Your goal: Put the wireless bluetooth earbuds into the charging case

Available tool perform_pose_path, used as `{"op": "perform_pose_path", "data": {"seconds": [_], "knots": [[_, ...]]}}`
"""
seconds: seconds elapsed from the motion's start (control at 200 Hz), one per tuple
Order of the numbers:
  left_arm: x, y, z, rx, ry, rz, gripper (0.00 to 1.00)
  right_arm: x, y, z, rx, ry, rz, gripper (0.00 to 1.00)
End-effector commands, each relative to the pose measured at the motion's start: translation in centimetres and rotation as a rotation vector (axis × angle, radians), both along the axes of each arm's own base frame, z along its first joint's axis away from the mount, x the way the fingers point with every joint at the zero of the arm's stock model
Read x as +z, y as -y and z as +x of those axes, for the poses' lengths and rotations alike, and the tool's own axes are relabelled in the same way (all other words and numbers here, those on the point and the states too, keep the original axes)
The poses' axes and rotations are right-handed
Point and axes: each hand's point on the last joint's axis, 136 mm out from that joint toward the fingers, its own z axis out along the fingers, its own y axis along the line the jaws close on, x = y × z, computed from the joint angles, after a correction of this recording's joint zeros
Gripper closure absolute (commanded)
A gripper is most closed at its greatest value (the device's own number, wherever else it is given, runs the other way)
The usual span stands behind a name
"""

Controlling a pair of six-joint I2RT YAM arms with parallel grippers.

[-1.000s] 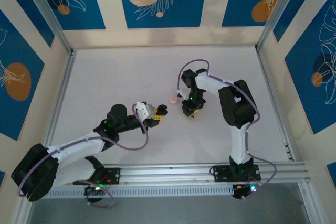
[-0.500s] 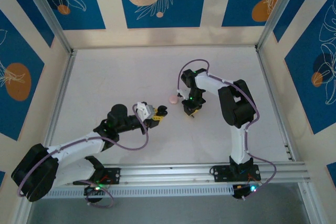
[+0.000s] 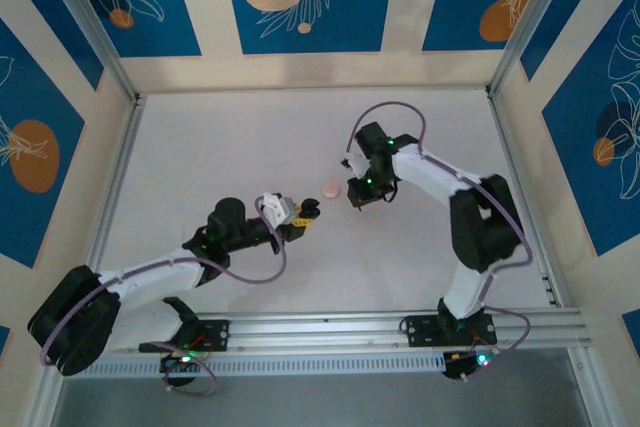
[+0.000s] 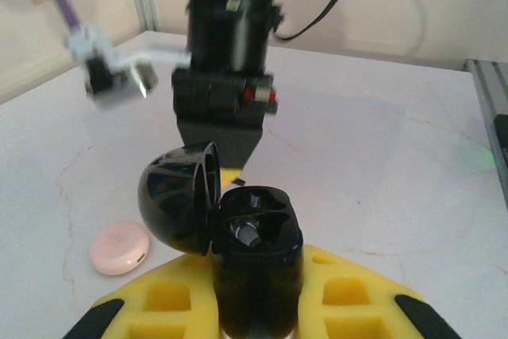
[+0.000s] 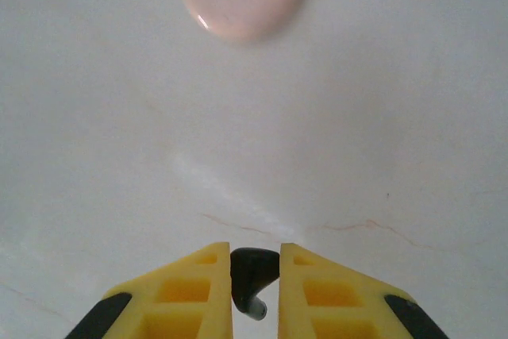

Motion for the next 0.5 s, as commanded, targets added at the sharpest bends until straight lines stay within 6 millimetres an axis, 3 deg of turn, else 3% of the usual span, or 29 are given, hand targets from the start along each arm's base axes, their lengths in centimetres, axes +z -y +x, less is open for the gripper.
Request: {"op": "perform_pose_path", "data": {"seconds": [0.0,0.27,0.495], "knots": [[3.4,0.4,1.3,0.032,0.093,-0.105,0.84,4.7,-1.9,1.4,-0.097,0.120,0.222,0.85],[5.2,1.2,2.3,0.040,0.187,-0.154,0.84,12.6,-3.0,0.9,-0.172,0.291,0.549,0.85],[6.4,1.7,2.8,0.040,0.233,-0.184,0.84,16.9,-3.2,-0.6,-0.191,0.391,0.706,0.84]]}}
